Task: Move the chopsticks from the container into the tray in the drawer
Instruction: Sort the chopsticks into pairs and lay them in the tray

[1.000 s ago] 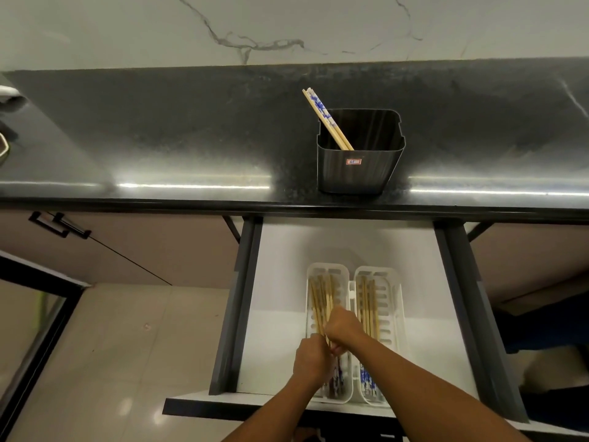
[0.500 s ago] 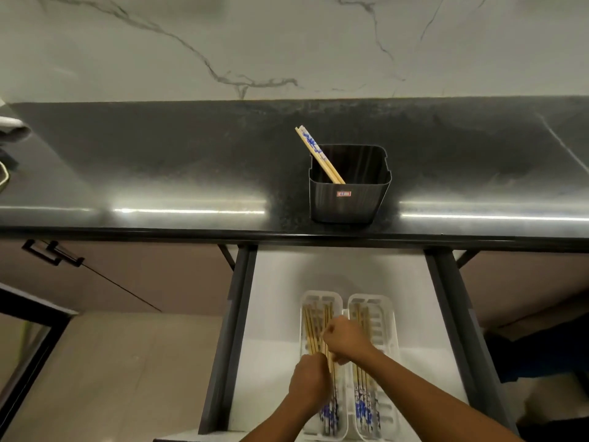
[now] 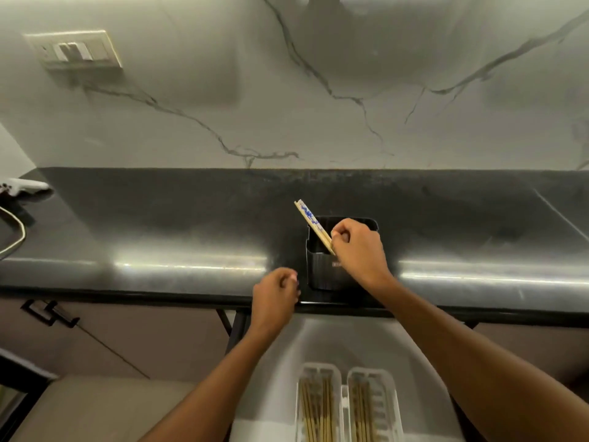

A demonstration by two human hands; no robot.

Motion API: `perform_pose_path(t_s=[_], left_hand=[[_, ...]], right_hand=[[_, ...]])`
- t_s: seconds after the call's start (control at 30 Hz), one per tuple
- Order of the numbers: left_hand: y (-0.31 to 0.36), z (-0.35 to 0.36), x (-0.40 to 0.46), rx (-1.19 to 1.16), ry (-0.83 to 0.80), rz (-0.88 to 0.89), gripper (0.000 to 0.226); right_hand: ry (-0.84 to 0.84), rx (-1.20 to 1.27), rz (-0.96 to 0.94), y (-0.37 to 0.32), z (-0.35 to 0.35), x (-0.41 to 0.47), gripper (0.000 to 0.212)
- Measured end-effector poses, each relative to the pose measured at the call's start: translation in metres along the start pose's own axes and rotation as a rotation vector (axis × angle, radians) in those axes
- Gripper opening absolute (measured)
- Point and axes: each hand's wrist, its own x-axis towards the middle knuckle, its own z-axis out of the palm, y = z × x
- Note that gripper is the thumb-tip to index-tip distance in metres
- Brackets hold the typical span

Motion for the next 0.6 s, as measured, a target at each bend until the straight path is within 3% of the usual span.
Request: perform_pose_path(t_s=[0.2, 0.6], left_hand=[[0.051, -0.007, 0.058, -0.271, 0.133, -0.081, 0.019], [0.065, 0.007, 0.085, -0.384, 0.112, -0.198, 0.019]], right_hand=[[-0.1, -0.181, 0.055, 0.001, 0.006, 0.047, 0.013], [-0.404, -0.299, 0.191, 0.027, 0.037, 0.069, 0.02]])
